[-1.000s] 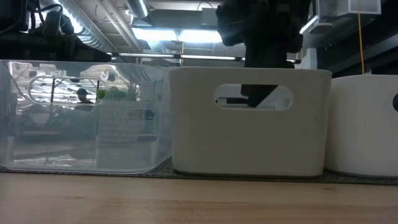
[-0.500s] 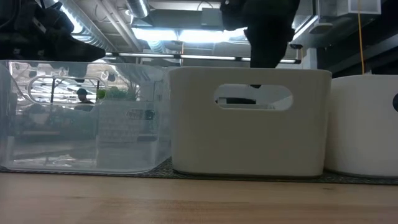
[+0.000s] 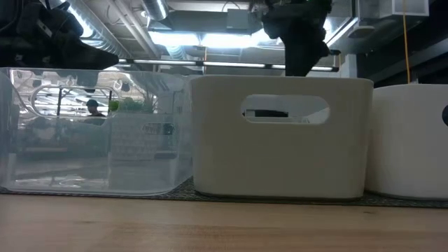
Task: Pick and place Granola Bars by type
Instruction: Put the blue granola bar into the gray bin
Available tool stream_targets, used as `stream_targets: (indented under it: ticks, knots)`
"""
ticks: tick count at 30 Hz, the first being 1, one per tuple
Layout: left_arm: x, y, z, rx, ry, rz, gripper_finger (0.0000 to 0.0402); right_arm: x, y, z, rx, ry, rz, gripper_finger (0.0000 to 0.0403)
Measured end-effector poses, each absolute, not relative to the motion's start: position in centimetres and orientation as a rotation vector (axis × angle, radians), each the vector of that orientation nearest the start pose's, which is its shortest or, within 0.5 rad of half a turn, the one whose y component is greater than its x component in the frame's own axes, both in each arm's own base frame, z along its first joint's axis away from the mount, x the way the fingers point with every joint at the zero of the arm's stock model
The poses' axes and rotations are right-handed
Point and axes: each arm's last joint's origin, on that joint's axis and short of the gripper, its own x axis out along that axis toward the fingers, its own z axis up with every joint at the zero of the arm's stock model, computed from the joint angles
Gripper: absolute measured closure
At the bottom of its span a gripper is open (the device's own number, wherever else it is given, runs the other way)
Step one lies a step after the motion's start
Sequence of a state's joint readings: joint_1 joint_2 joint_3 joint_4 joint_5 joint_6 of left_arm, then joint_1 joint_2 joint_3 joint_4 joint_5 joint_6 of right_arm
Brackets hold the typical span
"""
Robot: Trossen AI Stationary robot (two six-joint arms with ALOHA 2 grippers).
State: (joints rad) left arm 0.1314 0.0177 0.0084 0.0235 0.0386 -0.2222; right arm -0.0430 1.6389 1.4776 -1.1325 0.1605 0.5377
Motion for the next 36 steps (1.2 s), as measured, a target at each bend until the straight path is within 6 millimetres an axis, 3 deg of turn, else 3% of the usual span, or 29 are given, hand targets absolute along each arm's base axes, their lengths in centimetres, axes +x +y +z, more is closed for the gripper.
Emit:
stream_targets:
  ticks: [7, 17, 25, 31, 36]
  knots:
    - [9.8, 1.2, 16.8, -0.221, -0.026, 0.091, 0.0395, 31.0, -5.3, 30.9, 0.407, 1.093, -0.558, 0.0193]
    - [9.8, 1.2, 16.8, -0.221, -0.027, 0.092, 0.0395, 32.7, -7.7, 30.2, 0.396, 0.994, -0.565, 0.0193]
    - [9.8, 1.2, 16.8, -0.221, -0.027, 0.091, 0.0395, 32.9, -8.7, 25.7, 0.449, 1.119, -0.638, 0.0183]
    - [9.8, 1.2, 16.8, -0.221, -0.027, 0.092, 0.0395, 32.2, -8.9, 21.5, 0.528, 1.196, -0.679, 0.0121]
    - [9.8, 1.2, 16.8, -0.221, -0.027, 0.092, 0.0395, 31.7, -8.7, 19.6, 0.599, 1.186, -0.711, 0.0074]
